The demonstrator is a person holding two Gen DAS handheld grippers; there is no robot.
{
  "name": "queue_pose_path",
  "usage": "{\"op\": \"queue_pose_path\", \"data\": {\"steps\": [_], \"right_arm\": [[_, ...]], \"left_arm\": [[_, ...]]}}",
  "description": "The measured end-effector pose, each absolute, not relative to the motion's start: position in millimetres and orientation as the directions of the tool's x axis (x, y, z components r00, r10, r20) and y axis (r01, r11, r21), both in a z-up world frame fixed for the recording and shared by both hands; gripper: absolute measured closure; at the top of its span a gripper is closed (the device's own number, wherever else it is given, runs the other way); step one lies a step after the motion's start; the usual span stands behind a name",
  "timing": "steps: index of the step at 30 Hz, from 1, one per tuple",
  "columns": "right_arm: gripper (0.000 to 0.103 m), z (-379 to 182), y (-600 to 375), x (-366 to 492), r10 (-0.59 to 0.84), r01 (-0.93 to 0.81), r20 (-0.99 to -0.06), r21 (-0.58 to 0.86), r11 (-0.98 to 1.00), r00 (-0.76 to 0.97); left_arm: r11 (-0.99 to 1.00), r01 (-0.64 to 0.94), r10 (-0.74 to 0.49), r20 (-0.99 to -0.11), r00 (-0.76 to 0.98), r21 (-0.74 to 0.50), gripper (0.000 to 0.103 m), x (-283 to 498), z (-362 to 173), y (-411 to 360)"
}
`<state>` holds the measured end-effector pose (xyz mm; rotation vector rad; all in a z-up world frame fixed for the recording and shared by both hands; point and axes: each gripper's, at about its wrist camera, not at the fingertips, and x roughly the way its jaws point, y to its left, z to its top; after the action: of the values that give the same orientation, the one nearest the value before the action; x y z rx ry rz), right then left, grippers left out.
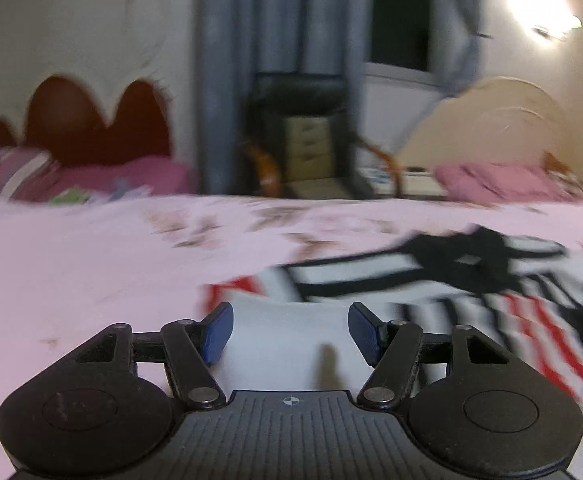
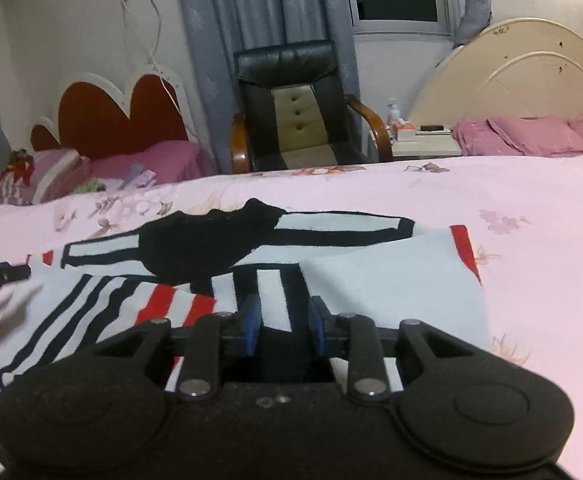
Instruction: Fold small clothes
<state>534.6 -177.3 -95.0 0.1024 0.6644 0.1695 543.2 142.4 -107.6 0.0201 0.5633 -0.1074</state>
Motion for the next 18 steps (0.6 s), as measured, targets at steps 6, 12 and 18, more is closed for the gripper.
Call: {"op": "queue_pose_path", "data": {"steps": [6,12,18], "right_arm": [[0.076,-116,-167,535,0.166,-0.125,-0.658,0.108,0.986,0.735],[0.076,-113,-186,527,0.125,-0.077,-0.667,0.102,0.992,0.735],[0.073,-100,-181,505,0.217,-0.171,-0.617,0.133,0.976,0.756]], "left_arm": [[0.977,0.215,-0.172,-0.609,0.775,-0.002,0.039,536,-127,71],[0.983,0.185,-0.141,-0.593,0.792,0.014,0.033,529,-126,71],[0.973,0.229,-0.184,-0.581,0.793,0.003,0.033,507,-122,52]]}}
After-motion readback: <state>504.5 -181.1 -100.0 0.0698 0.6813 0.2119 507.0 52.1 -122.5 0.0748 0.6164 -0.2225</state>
